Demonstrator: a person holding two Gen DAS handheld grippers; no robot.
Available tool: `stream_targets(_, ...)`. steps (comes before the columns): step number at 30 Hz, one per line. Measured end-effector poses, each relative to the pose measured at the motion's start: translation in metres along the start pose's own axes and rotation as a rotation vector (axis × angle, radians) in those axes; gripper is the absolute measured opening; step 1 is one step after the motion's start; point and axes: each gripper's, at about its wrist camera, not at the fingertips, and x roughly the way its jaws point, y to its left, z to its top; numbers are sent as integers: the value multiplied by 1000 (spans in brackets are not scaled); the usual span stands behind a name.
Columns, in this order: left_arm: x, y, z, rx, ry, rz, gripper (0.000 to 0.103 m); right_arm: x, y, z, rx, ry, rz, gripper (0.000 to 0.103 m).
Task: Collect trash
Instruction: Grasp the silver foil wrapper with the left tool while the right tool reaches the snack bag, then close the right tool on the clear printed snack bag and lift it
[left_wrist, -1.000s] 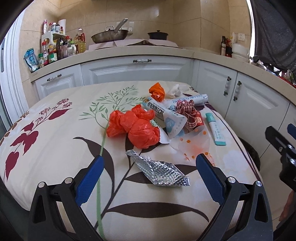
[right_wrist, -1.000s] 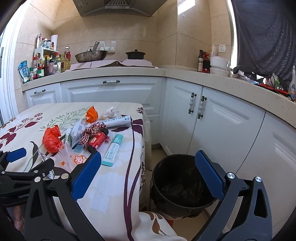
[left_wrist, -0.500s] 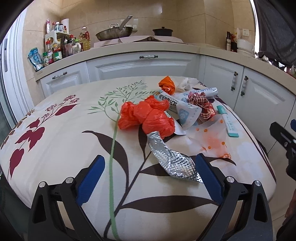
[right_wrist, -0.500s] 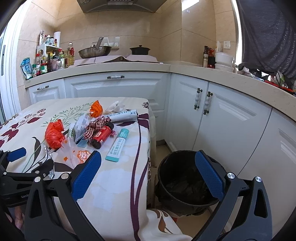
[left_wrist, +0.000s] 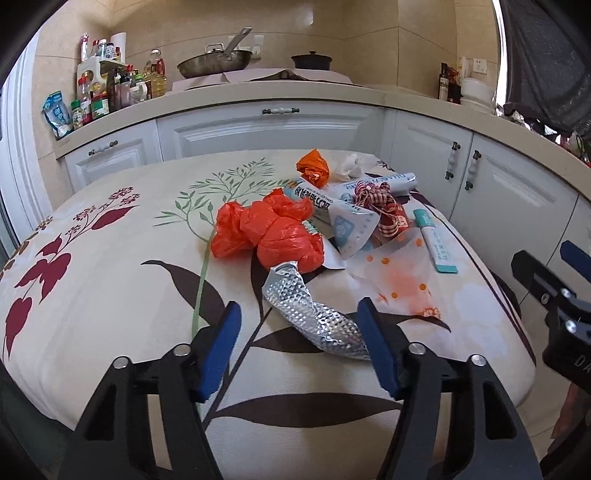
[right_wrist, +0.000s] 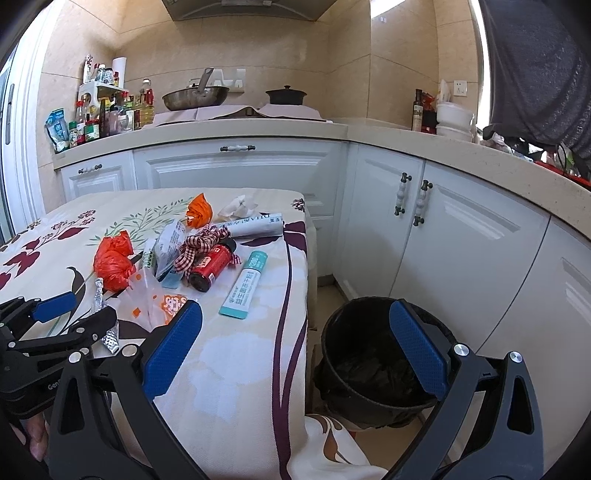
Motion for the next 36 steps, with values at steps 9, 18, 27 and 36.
stream_targets(9, 3, 8, -3, -16, 23, -30, 38, 1, 3, -1, -1, 7, 22, 99)
stream_targets(18, -4, 18, -5, -8, 21, -18, 34, 3, 19, -1, -11, 14, 107, 99)
stream_targets(27, -10, 40, -6, -32, 6, 25, 32, 13, 57, 5, -76, 17, 222, 88)
stream_targets(36, -5, 56, -8, -68, 7, 39, 26, 36, 84, 1, -123, 113, 328, 43)
